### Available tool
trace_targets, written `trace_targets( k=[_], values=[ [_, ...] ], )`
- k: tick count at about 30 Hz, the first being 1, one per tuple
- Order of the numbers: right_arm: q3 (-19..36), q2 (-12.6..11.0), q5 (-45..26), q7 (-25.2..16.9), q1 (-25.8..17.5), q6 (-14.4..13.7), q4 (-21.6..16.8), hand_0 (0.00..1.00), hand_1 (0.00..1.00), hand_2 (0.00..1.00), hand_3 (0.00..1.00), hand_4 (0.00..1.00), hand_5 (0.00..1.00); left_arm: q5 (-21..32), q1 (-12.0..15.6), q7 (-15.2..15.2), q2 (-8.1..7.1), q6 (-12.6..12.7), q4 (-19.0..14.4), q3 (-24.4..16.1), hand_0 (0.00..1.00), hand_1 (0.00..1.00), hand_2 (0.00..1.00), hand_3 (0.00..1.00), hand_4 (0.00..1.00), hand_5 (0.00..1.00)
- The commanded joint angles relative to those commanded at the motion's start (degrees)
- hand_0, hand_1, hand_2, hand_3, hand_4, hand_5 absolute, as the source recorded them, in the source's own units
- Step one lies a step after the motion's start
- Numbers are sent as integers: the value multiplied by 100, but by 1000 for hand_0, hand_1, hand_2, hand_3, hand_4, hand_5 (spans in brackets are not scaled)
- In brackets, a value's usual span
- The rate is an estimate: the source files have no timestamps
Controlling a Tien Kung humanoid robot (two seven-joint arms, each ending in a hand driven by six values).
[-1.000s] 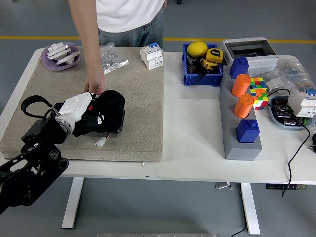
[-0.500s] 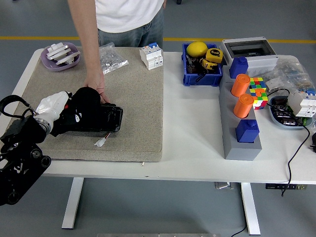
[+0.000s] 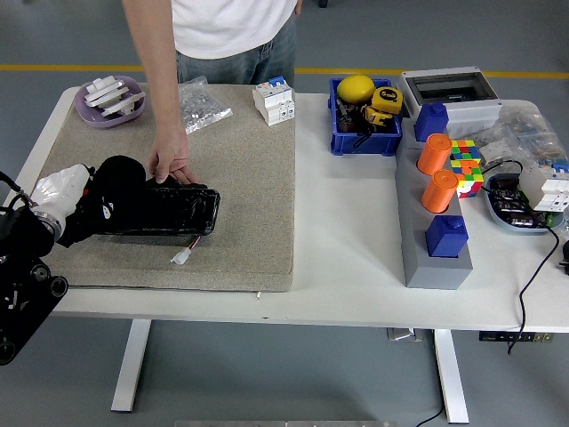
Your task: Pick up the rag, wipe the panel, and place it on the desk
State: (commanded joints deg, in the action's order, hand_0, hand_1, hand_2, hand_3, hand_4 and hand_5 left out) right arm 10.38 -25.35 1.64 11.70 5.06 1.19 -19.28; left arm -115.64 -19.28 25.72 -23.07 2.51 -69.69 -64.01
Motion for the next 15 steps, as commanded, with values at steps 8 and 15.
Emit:
trace_targets(
  k=[8, 15],
  values=[
    [32, 2, 34, 3, -1, 5, -7, 735, 661, 694, 720, 998, 630, -72, 22, 53, -84, -17, 73, -198, 248, 306, 543, 462, 89, 2],
    [86, 8, 88, 2, -1, 6, -18, 736, 657, 694, 722, 998, 631, -101, 36, 80, -121, -40, 132, -349, 248, 306, 544, 462, 89, 2]
  ],
)
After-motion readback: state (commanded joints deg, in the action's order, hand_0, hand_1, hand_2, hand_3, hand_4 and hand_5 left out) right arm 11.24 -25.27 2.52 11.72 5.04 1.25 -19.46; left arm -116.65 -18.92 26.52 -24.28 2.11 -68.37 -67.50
